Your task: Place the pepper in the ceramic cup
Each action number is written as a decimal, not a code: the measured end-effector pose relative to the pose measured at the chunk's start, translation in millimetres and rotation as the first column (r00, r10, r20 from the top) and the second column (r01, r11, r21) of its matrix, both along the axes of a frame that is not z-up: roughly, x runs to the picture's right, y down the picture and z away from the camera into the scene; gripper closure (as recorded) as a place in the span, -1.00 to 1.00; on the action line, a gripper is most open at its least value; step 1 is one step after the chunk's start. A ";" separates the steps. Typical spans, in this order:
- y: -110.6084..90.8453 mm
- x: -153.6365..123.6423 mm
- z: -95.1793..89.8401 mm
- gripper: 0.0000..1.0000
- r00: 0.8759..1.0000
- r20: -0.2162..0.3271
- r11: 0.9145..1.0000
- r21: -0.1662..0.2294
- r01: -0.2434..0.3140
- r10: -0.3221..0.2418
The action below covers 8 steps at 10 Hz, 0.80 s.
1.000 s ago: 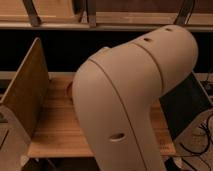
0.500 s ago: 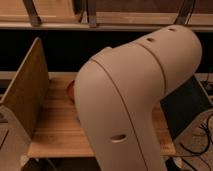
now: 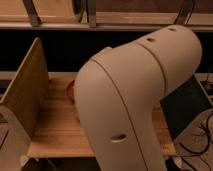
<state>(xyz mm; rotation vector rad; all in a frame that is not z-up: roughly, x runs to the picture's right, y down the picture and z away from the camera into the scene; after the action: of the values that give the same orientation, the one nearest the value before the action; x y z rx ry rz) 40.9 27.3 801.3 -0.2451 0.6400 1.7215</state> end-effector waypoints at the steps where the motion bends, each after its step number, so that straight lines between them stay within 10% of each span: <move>1: 0.0 0.0 0.0 -0.55 1.000 0.000 1.000 0.000 0.000 0.000; 8: 0.1 0.5 0.0 -0.60 1.000 -0.001 1.000 0.000 0.000 0.000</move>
<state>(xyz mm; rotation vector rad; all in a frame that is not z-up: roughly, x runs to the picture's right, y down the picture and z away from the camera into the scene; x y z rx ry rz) 41.4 27.4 801.3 -0.2447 0.6406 1.7216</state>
